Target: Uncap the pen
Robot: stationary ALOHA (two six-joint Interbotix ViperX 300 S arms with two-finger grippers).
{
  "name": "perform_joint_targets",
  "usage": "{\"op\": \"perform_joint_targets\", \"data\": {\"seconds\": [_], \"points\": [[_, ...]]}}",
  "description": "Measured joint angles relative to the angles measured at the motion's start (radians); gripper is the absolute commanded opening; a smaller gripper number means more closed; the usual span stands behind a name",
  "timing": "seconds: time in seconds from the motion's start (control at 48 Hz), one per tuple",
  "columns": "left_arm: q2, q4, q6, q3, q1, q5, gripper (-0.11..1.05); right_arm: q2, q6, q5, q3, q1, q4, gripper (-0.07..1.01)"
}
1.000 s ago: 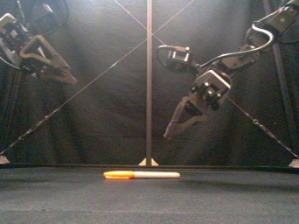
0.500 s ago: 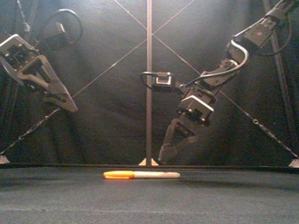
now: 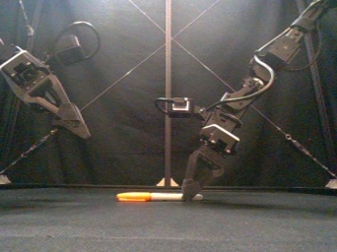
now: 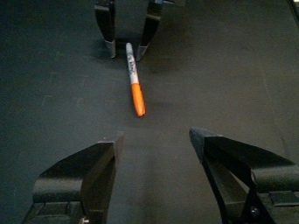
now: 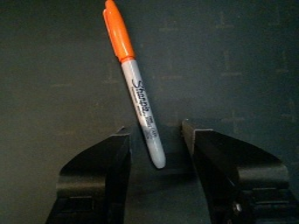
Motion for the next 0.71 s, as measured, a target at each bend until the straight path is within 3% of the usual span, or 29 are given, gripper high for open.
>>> {"op": "perform_joint_targets", "data": {"seconds": [0.292, 0.458, 0.708], "points": [[0.000, 0.000, 0.0000, -0.002, 0.011, 0.000, 0.94, 0.015, 0.009, 0.035, -0.018, 0.020, 0.002, 0.55], [0.000, 0.000, 0.0000, -0.003, 0.015, -0.003, 0.94, 0.006, 0.009, 0.048, -0.020, 0.020, 0.009, 0.54], [0.002, 0.000, 0.0000, -0.009, 0.018, -0.055, 0.94, -0.078, 0.008, 0.054, -0.032, 0.018, 0.008, 0.54]]}}
